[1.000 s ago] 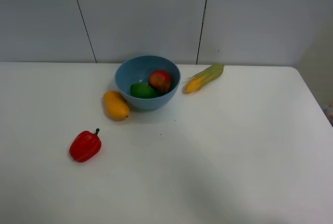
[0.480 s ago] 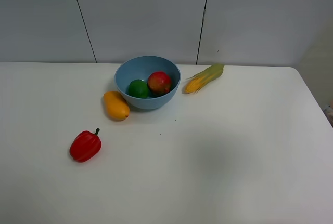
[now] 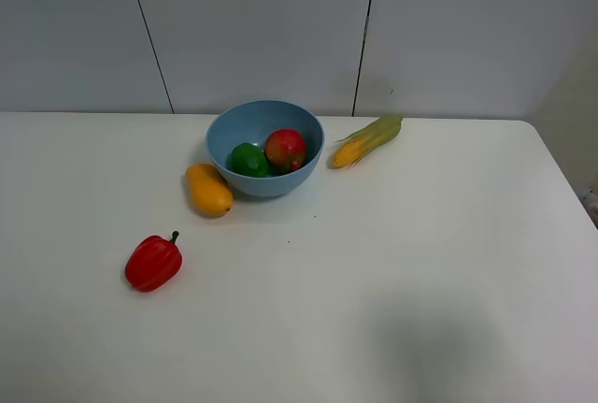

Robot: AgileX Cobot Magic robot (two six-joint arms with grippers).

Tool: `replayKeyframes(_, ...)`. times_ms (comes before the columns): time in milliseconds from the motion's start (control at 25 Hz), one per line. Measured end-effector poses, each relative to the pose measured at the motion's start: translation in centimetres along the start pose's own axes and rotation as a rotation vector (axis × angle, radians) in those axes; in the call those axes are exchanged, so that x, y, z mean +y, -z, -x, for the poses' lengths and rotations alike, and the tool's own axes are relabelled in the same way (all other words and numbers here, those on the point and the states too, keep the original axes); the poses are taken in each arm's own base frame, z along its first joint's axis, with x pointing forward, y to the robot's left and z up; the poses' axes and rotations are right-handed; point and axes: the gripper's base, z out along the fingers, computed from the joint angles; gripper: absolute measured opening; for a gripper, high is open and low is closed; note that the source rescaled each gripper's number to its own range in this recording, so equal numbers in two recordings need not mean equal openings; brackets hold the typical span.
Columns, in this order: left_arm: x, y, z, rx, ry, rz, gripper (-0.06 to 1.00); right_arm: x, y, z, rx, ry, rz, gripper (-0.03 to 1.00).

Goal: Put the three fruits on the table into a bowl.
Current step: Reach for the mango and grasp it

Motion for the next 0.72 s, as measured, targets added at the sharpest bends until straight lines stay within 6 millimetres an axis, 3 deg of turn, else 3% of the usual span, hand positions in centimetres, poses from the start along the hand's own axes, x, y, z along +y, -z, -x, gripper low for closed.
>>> replayKeyframes(320, 0.0, 0.0, 0.0, 0.000, 0.000, 0.000, 1.00, -0.3, -0.3, -1.8, 0.061, -0.003, -0.033, 0.26)
replayKeyframes(720, 0.0, 0.0, 0.0, 0.000, 0.000, 0.000, 1.00, -0.5, -0.4, -1.8, 0.062, -0.002, -0.046, 0.26)
